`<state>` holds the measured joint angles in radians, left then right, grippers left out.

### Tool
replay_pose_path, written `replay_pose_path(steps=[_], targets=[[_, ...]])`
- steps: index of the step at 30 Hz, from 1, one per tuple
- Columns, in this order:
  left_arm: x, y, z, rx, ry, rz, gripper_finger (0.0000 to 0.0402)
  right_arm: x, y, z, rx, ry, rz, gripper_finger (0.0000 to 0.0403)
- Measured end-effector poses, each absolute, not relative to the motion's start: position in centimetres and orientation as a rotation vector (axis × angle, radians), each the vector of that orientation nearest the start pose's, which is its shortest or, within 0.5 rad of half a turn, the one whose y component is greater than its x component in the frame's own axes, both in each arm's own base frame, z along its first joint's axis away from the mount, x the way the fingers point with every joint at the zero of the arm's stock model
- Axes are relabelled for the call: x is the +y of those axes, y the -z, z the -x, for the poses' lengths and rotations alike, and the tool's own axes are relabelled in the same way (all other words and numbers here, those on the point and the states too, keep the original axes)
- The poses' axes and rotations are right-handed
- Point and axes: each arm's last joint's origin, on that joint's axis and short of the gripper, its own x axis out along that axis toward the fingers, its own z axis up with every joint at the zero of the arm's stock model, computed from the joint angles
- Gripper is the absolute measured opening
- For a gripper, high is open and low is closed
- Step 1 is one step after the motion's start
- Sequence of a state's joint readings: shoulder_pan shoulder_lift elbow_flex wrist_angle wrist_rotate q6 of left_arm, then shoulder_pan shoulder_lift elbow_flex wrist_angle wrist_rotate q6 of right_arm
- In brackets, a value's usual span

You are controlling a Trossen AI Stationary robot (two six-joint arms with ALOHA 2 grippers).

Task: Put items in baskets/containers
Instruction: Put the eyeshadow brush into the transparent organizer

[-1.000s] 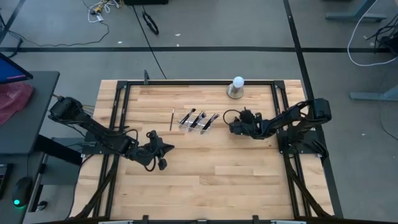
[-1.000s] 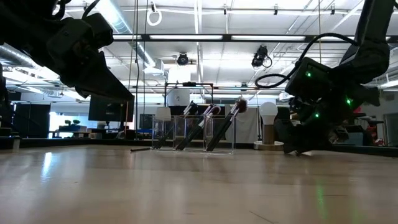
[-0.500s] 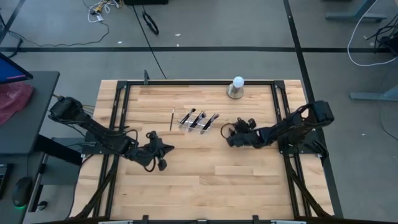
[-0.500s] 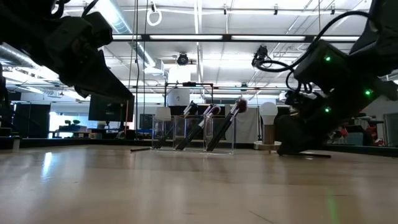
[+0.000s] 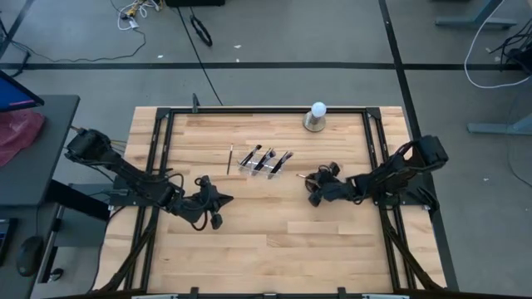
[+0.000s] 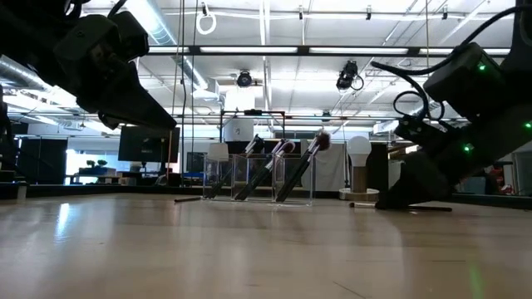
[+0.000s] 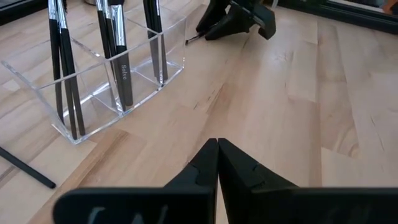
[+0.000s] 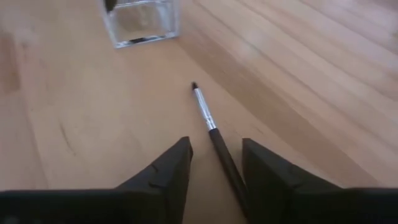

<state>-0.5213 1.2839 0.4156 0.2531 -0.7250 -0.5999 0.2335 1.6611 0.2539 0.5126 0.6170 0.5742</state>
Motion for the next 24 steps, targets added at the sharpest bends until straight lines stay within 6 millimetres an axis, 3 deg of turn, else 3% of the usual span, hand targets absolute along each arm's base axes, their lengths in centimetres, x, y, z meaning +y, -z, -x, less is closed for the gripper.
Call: replay_pose_path(steps=[13,24], targets=[[-9.4,-15.7,-20.3,0.417,-0.335,0.227,0.0016,0.6,-6.5,-20.3,0.709,0.401,-0.109,0.0132],[-9.4,-15.7,-20.3,0.416,-0.333,0.226,0.0016,0.3,-6.2,-19.4,0.695,0.386,-0.141,0.0017]])
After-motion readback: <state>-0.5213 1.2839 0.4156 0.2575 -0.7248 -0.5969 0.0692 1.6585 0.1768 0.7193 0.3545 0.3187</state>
